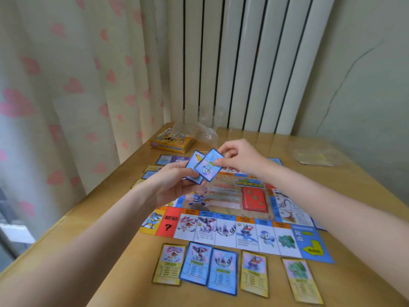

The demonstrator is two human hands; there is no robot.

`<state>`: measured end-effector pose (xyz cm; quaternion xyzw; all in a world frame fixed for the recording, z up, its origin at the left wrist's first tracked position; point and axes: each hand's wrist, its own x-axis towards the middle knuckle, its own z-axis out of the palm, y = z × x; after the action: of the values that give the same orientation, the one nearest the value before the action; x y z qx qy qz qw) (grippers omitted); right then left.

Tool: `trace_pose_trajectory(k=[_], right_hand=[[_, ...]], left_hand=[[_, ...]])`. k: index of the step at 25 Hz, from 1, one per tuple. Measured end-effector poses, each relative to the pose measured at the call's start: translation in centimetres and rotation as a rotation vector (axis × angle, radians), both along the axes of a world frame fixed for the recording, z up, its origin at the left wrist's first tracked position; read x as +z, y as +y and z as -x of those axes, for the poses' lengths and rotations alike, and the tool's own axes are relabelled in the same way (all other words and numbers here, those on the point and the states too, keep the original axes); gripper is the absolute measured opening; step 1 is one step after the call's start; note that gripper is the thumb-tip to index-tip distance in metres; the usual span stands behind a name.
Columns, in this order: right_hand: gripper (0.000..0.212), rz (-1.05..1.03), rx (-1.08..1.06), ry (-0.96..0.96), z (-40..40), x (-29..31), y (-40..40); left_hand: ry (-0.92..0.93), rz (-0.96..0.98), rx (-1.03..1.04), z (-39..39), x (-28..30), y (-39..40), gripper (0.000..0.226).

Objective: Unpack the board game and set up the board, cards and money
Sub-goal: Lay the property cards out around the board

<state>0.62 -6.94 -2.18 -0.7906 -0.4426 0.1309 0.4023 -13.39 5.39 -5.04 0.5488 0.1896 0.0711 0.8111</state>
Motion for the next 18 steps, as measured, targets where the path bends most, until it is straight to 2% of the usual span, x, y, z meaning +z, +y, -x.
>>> trace_pose_trajectory(k=[5,9,11,13,15,18], right_hand=[[0.029,-0.025,-0.021,-0.118,-0.2,0.2,-5.6],[0.026,0.077,-0.074,-0.212,0.2,0.3,-8.5],[0.022,0.097,-0.053,-0.169,0.8,0.2,-9.2],[0.018,0.077,-0.008,-0.032,1.7,0.3,-9.9],[0.023,0.079,0.023,0.101,2.6,0.3,-10.6],[0.028,0.213,0.090,0.164,3.6,-0.5,-12.1]], left_hand=[[0.009,-0.085,-0.044,-1.5,0.9,-4.0,0.023],[0.024,-0.235,-0.005,-1.9,1.4,-6.3,0.012],[0.052,-0.407,-0.020,-1.8,1.6,-6.8,0.011],[0.066,-0.546,-0.052,-1.5,1.5,-7.3,0.009],[0.049,-0.597,-0.079,-1.3,1.3,-8.0,0.008],[0.043,-0.659,-0.151,-1.2,0.2,-9.2,0.011]])
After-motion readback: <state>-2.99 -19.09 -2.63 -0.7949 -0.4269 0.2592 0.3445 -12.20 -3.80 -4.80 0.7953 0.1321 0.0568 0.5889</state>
